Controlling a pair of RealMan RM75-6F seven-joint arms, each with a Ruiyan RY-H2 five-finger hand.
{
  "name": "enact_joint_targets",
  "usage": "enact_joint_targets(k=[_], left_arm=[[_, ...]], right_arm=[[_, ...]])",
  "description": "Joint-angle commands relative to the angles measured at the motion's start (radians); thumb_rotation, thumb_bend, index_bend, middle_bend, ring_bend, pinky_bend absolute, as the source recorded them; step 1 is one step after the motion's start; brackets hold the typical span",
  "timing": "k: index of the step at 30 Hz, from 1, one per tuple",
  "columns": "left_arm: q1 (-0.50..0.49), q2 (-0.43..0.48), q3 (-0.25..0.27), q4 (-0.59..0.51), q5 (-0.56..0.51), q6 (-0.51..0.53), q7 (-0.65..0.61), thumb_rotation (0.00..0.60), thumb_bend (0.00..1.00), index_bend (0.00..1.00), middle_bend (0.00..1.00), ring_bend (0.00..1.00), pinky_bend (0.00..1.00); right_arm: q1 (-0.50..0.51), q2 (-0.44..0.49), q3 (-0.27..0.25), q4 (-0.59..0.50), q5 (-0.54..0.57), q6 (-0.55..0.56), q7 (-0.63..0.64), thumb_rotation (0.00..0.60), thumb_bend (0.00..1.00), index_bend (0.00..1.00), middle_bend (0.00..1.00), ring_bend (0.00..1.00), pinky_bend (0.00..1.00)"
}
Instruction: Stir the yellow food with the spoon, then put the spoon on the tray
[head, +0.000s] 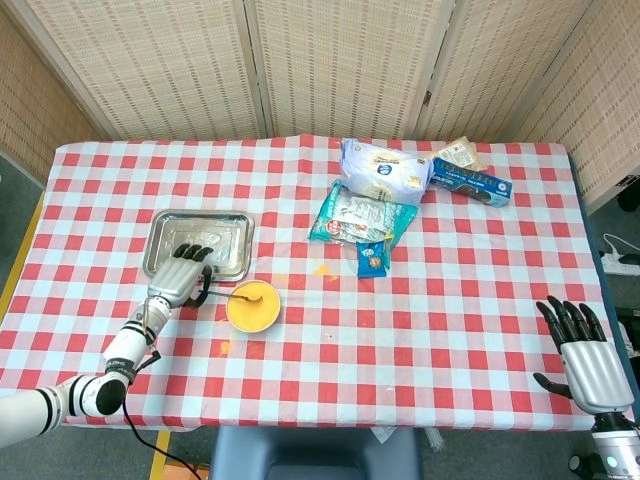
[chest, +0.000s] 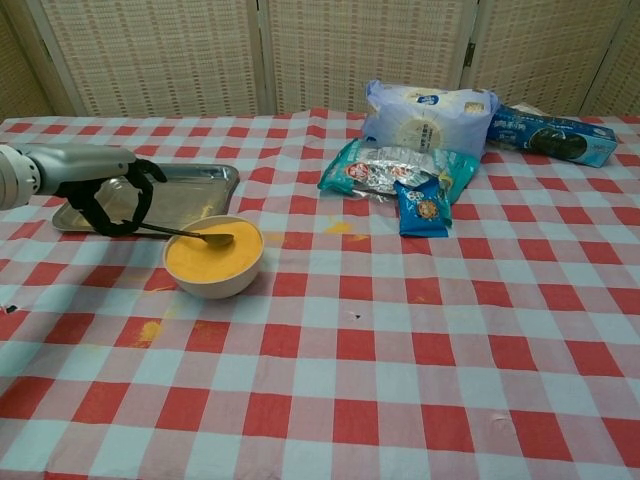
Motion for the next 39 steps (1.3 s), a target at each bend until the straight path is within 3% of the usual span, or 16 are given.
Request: enact_joint_targets(k=[1,18,29,39], left_arm=[[0.000,-0.001,-0.001,0.000,0.000,0.001,-0.001,0.600,0.41,0.63,0.08,0.00,0.00],[0.007,0.029,-0.018,-0.040,-0.052,-0.030,-0.051,0.600,0.48,0.84,0.22,0.00,0.00],[0.003,0.087,-0.021,-0.074,-0.079,-0.104,-0.115,0.600,0.48,0.87,0.26,0.01,0.00],[0.015,0.146,-0.016,-0.153,-0.077,-0.081,-0.142,0.600,0.48,0.87,0.28,0.03,0.00]], right_arm=[[0.000,0.000,0.000,0.000,0.000,0.000,0.001,0.600,0.00,0.00,0.00,0.00,0.00],[-0.002,0.002,-0.003,-0.001,-0.006,0.005,0.003,0.600,0.00,0.00,0.00,0.00,0.00],[-0.002,0.003,-0.005,-0.001,-0.009,0.005,0.003,0.600,0.00,0.00,0.00,0.00,0.00],[-0.007,0.009,-0.013,-0.004,-0.028,0.017,0.014,0.600,0.00,0.00,0.00,0.00,0.00]])
